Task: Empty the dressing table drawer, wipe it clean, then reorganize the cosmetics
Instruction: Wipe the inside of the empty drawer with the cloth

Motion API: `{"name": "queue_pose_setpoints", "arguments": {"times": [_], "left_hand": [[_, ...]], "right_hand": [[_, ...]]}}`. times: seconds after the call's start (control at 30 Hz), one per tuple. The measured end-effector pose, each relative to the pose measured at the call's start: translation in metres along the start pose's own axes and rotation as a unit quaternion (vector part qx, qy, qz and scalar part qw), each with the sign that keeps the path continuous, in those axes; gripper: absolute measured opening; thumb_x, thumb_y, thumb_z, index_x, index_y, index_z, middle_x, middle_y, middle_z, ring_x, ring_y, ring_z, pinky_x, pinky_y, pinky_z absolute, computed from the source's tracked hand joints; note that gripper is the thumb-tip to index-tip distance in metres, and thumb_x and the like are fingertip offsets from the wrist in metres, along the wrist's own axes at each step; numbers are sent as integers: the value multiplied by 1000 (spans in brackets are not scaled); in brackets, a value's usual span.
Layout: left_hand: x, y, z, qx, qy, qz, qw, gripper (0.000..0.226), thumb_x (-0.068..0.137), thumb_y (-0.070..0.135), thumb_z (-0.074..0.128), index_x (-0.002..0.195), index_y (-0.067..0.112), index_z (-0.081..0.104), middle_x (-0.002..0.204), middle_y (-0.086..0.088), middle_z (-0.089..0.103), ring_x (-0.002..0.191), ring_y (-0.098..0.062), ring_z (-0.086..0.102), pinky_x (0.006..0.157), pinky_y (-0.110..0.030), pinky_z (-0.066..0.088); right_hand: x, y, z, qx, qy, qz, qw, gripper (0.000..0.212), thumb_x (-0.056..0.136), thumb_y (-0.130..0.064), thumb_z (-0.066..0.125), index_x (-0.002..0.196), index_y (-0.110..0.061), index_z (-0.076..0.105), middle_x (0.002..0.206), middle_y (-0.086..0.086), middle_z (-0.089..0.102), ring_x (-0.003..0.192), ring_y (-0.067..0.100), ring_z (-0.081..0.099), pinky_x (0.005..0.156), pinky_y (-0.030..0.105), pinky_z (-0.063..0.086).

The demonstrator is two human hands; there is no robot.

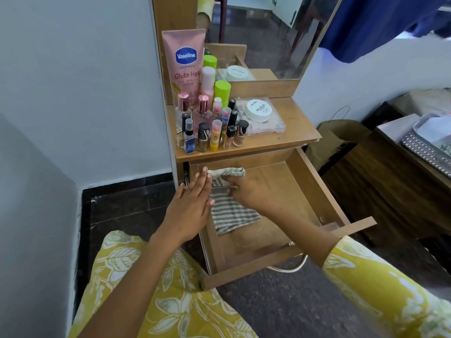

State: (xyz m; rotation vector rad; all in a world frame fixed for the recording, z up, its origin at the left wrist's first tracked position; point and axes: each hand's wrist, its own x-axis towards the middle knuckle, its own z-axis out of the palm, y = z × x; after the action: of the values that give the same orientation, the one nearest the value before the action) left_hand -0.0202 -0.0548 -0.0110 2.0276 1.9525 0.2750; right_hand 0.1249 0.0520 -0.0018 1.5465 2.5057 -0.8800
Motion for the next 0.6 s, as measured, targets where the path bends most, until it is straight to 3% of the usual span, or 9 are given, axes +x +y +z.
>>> {"name": "queue_pose_setpoints", "arguments": {"times": [0.07, 0.1, 0.13, 0.2, 0.37, 0.53, 0.6], "left_hand": [[0, 0, 0, -2, -7, -2, 1000, 58, 101, 38, 18, 145, 22, -17, 148, 7, -31, 137, -7, -23, 114, -34, -7], [1, 0, -1, -2, -9, -2, 1000, 58, 101, 38, 18, 145, 22, -16, 148, 7, -31, 136, -7, -23, 114, -35, -6], [1, -1, -1, -2, -11, -1, 1000, 58, 101, 38, 18, 145, 22, -15, 149, 7, -30, 136, -6, -23, 114, -34, -6], [2, -2, -3, -4, -17, 0, 1000, 57, 101, 37, 18, 146, 22, -14, 150, 7, -28, 137, -5, -22, 114, -35, -6], [1, -1, -3, 9, -26, 2, 1000, 58, 101, 36, 19, 145, 22, -16, 150, 7, -29, 137, -7, -22, 115, -36, -7], [-1, -1, -1, 17, -26, -3, 1000, 59, 101, 39, 16, 144, 21, -19, 149, 6, -32, 138, -7, -22, 116, -37, -6], [0, -1, -1, 17, -27, -3, 1000, 58, 100, 39, 15, 143, 22, -21, 148, 5, -33, 138, -8, -22, 117, -38, -6]], "right_hand": [[-9, 6, 2, -116, -30, -116, 986, 58, 95, -18, 51, 148, -25, 27, 158, 10, 18, 143, 26, 23, 109, 32, 29], [-11, 8, 8, -146, -71, -157, 974, 62, 95, -22, 51, 150, -23, 21, 159, 12, 5, 147, 26, 3, 116, 36, 14], [-12, 9, 16, -156, -102, -173, 967, 65, 96, -25, 51, 151, -20, 16, 159, 15, -4, 145, 24, -13, 117, 34, -1], [-15, 8, 26, -152, -106, -169, 968, 69, 96, -29, 51, 151, -20, 11, 157, 17, -14, 141, 26, -24, 114, 31, -12], [-39, 7, 38, -178, -146, -139, 963, 78, 93, -21, 55, 152, -22, 3, 156, 17, -19, 143, 26, -20, 112, 32, -10], [-54, 25, 28, -209, -165, -105, 958, 88, 85, -18, 66, 149, -39, 9, 158, 1, -19, 146, 30, -11, 117, 47, 10], [-52, 39, 10, -211, -144, -71, 964, 88, 83, -16, 68, 148, -41, 13, 159, -2, -15, 147, 28, -4, 118, 46, 16]]}}
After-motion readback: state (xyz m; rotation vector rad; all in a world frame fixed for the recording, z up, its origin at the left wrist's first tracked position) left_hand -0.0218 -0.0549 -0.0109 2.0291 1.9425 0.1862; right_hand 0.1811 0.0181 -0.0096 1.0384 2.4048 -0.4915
